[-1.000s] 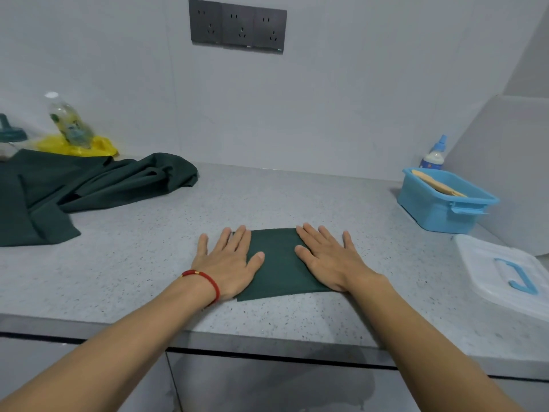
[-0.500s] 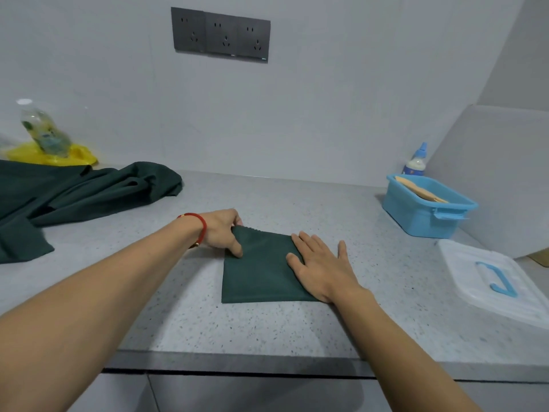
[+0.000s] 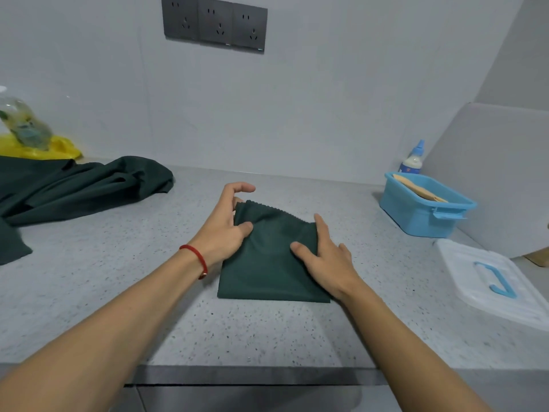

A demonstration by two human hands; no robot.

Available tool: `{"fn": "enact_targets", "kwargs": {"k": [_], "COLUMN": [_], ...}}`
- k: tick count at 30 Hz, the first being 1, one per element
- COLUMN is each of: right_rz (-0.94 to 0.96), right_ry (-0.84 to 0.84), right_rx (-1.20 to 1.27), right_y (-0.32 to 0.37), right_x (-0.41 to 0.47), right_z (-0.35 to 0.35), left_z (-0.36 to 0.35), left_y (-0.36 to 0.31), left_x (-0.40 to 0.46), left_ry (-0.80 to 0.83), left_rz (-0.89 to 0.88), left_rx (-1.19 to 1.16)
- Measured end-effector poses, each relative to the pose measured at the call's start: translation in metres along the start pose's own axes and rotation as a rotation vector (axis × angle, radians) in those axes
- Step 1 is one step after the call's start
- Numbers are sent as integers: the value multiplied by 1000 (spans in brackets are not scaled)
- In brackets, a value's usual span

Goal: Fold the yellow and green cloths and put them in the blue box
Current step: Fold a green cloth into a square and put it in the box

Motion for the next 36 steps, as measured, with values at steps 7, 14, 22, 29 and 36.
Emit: {"fn": "enact_targets", "kwargs": {"k": [7,14,22,29,36], "right_rz": [13,59,39,71,46], "right_ry": [110,2,116,210,102], "right_rx": [684,739,713,753,757], "right_y": [-10,-12,-13,-14,-19], "right_x": [1,0,3,4,8], "right_z": [17,26,20,19,30], "left_z": [-7,-22,-14,9,16], "left_y": [14,35,28,38,37], "left_x": [14,-3,-2,-3,0], "left_ry": [31,336,212,419,240], "left_rz": [120,405,91,181,73], "left_rx": [-559,-600,-262,-384,-183]}}
Point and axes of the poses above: each hand's wrist, its own x-axis towards the middle knuckle, its own z-axis out of the back of the hand, y = z × x, the point moved 5 cm from there along x, towards the middle knuckle, and after that the axes turned 3 degrees about -z, right-handed, at the moved point
